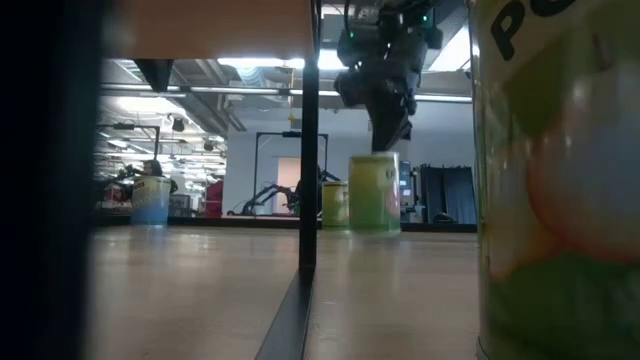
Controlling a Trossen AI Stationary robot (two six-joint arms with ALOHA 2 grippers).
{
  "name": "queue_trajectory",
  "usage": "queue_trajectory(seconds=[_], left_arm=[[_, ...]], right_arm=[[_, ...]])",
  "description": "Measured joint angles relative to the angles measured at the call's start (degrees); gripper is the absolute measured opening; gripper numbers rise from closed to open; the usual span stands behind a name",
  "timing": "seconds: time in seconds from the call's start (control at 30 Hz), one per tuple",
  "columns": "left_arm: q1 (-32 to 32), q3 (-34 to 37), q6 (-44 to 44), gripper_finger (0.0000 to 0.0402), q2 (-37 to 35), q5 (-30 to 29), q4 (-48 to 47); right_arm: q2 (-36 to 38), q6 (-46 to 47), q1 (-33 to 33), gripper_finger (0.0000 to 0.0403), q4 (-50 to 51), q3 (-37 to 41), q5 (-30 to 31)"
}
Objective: Pick and place cans onto a shelf
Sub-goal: Put the bottom canned oranges on the shelf
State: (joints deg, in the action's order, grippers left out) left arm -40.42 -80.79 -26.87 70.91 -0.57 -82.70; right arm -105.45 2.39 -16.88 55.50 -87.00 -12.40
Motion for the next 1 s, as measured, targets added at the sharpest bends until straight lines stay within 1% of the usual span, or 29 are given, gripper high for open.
queue_trajectory(seconds=[0.1, 0.27, 0.4, 0.57, 0.73, 0.87, 1.0], left_arm=[[0.0, 0.0, -1.1, 0.0049, -0.7, 1.9, 0.0], [0.0, 0.0, -1.0, 0.0049, -2.2, 2.0, -0.6], [0.0, 0.0, 1.7, 0.0049, -4.5, 1.6, -1.2], [0.0, 0.0, 2.2, 0.0049, -7.4, 1.6, -1.5], [0.0, 0.0, 5.1, 0.0049, -10.2, 1.6, -1.9], [0.0, 0.0, 6.3, 0.0049, -10.5, 1.6, -2.3], [0.0, 0.0, 6.6, 0.0049, -11.1, 1.6, -2.9]], right_arm=[[-0.2, -1.6, 0.0, 0.0001, 1.6, -1.1, -0.1], [0.0, -2.3, 0.1, 0.0001, 4.8, -4.6, -0.4], [0.0, -0.7, 1.3, 0.0, 8.3, -10.0, 2.3], [0.0, 3.5, 3.9, 0.0, 12.1, -18.4, 4.7], [0.1, 6.6, 7.6, 0.0, 15.3, -26.0, 7.2], [0.1, 9.3, 10.5, 0.0, 16.0, -30.1, 7.6], [-1.9, 11.4, 13.3, 0.0, 16.3, -34.7, 7.9]])
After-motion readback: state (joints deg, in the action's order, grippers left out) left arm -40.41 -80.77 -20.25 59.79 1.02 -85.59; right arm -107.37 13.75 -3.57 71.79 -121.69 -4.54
